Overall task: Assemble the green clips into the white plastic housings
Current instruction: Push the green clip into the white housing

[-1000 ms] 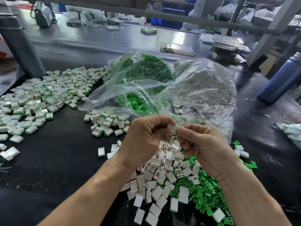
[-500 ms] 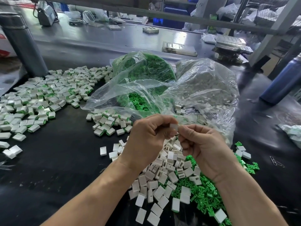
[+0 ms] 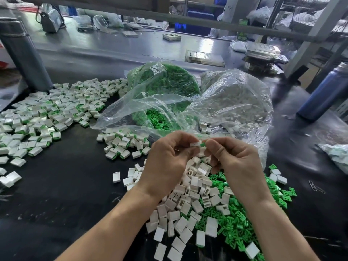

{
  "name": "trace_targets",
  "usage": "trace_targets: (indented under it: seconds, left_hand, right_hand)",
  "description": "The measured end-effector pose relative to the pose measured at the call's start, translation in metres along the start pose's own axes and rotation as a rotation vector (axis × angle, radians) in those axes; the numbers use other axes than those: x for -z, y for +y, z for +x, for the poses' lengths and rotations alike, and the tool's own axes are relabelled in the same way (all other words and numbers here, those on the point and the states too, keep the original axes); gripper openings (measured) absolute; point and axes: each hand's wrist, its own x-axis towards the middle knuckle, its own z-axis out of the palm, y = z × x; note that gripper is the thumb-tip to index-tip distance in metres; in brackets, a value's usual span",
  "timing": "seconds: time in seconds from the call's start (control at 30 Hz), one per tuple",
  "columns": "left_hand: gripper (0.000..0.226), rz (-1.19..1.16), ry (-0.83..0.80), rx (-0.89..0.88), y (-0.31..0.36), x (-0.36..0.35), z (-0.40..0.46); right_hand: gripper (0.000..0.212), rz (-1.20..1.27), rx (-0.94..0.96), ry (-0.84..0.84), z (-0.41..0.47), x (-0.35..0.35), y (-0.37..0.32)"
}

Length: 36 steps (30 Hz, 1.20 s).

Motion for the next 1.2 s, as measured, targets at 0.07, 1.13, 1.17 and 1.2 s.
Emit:
trace_targets:
  seconds: [0.07, 1.13, 1.17, 1.2]
  left_hand:
    - [0.017, -0.039, 0.002, 0.021, 0.001, 0.000, 0.001]
    - [0.012, -0.101, -0.103, 0.027, 0.014, -0.014, -0.007]
    - [0.011, -0.115, -0.105, 0.048, 0.015, -0.013, -0.006]
    - [0.010, -0.143, -0.112, 0.073, 0.015, -0.012, -0.006]
  right_hand:
    - [0.029, 0.056, -0.030, 0.013, -0.002, -0.004, -0.002]
    - [0.047, 0.205, -0.122, 0.160, -0.011, -0.038, 0.009]
    - [0.046, 0.268, -0.153, 0.154, -0.010, -0.039, 0.009]
    - [0.046, 0.313, -0.181, 0.149, -0.008, -0.040, 0.010]
